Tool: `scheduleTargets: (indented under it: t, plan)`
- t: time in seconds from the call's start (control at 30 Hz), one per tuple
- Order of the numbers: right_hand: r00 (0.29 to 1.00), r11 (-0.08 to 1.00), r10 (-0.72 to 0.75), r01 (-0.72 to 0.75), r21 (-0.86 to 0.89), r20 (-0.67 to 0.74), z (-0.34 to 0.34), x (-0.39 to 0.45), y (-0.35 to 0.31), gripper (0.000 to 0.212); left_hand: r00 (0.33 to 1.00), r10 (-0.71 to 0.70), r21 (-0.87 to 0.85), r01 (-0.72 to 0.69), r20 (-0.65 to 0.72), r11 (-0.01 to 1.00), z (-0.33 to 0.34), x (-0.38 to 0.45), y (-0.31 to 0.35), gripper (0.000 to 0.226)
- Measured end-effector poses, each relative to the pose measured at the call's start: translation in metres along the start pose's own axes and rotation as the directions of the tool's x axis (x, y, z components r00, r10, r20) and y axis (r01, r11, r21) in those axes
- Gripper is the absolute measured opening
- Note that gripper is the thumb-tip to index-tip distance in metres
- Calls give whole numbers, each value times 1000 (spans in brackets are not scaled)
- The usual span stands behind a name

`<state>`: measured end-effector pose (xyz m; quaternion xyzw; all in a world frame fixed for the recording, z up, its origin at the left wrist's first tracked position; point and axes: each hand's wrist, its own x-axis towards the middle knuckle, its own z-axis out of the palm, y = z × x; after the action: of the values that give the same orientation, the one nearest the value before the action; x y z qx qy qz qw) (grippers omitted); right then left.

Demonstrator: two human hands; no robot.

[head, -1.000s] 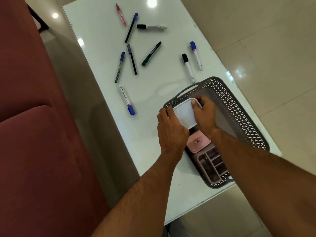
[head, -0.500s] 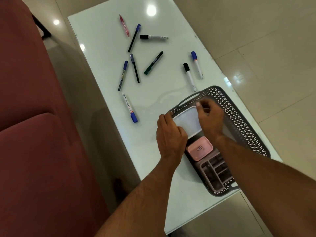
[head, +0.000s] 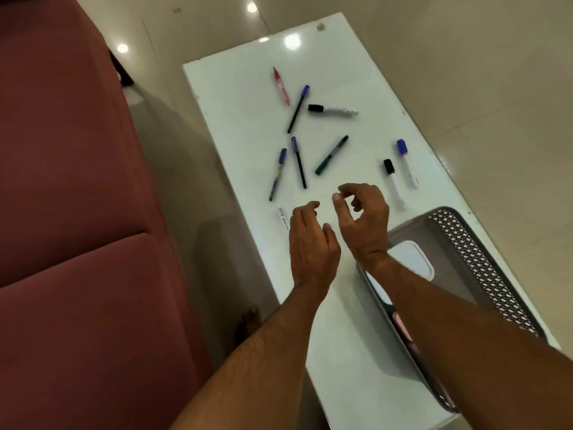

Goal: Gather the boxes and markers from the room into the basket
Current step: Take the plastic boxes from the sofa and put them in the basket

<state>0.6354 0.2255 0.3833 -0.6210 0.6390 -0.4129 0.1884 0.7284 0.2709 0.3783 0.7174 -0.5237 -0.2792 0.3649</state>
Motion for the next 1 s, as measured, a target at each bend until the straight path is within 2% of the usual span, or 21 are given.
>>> scheduleTargets:
  t: [0.17, 0.27, 0.57, 0.8, 0.9, 1.0]
  plan:
    - [980, 980, 94, -122, 155, 177, 75, 11, -57, 16, 997, -54, -7, 54, -60, 999, -55, 47, -40, 37]
    - [947, 955, 123, -195, 225, 298, 123, 18, -96, 20, 988, -85, -33, 82, -129, 996, -97, 77, -64, 37]
    - [835, 939, 24, -208, 274, 550, 270, 21, -216, 37, 909, -275, -107, 254, -312, 961, -240, 147, -146, 47]
    - [772, 921, -65, -198, 335, 633, 378, 6, -301, 35, 810, -369, -185, 320, -455, 929, -340, 178, -226, 42]
    - [743, 916, -102, -190, 354, 662, 419, -7, -333, 36, 738, -409, -235, 334, -537, 913, -380, 186, -263, 43]
    - [720, 909, -129, -188, 371, 682, 458, -24, -365, 39, 633, -486, -313, 373, -602, 873, -420, 190, -298, 45]
